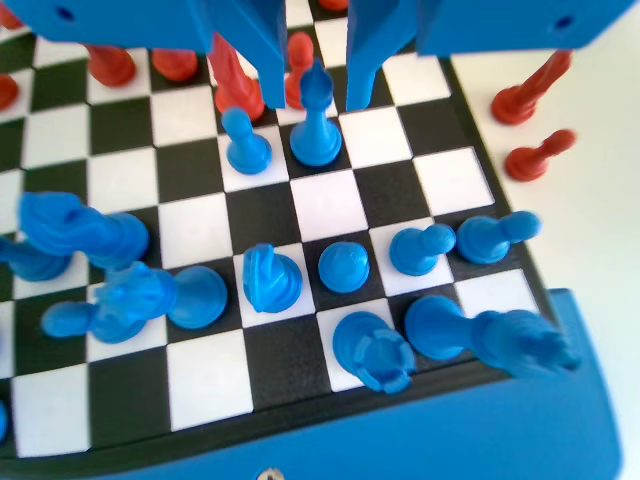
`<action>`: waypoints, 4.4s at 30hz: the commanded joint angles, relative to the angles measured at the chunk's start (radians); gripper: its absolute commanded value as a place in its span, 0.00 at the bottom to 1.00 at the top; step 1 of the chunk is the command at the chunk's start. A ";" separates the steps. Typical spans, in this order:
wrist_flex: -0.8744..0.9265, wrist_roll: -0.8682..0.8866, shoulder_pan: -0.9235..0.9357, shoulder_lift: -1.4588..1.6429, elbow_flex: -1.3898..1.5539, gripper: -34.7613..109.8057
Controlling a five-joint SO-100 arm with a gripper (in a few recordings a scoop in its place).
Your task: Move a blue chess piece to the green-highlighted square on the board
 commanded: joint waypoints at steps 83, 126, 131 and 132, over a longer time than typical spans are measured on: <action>0.137 -0.061 0.075 0.181 0.074 0.25; 0.026 -0.072 0.179 0.069 0.075 0.25; 0.020 -0.071 0.179 0.069 0.072 0.25; 0.018 -0.069 0.178 0.069 0.072 0.25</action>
